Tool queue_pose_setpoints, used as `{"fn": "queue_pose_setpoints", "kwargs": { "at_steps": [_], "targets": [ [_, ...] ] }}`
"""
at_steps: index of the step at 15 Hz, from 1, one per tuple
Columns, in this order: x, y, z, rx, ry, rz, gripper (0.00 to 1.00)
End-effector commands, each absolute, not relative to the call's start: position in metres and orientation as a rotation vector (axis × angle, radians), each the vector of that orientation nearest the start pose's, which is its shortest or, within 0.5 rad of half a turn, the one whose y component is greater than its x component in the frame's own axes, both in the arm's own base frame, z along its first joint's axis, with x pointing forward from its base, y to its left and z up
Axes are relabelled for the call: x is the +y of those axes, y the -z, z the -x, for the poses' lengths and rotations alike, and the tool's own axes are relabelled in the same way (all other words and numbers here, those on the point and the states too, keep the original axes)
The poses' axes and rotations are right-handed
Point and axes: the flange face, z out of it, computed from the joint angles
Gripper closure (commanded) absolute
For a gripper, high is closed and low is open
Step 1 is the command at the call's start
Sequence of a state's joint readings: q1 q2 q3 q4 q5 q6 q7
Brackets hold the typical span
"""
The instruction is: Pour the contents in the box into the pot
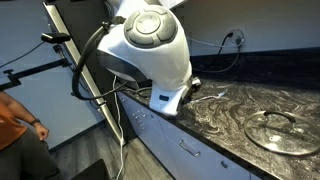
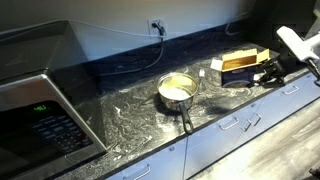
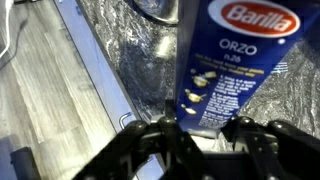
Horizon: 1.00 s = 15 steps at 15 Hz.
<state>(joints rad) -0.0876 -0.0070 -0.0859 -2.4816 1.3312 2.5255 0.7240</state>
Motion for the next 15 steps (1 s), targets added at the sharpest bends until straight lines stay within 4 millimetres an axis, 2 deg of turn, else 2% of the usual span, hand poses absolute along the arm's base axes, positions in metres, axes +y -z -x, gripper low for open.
{"fn": "queue_pose_setpoints", "kwargs": {
  "at_steps": [1,2,4,6,7,11,15],
  "targets": [
    [-0.063,-0.317,-0.462,1.998,-0.305,1.308,0.8],
    [-0.077,-0.301,-0.465,2.018,-0.246,1.31,0.55],
    [-0.066,-0.306,-0.466,2.007,-0.278,1.322,0.55],
    [-0.065,-0.307,-0.466,2.005,-0.279,1.325,0.55],
    [-0.065,-0.307,-0.466,2.005,-0.279,1.324,0.8],
    [-0.054,-0.323,-0.472,2.04,-0.136,1.363,0.8],
    [-0.032,-0.335,-0.484,2.094,-0.015,1.466,0.8]
  ]
}}
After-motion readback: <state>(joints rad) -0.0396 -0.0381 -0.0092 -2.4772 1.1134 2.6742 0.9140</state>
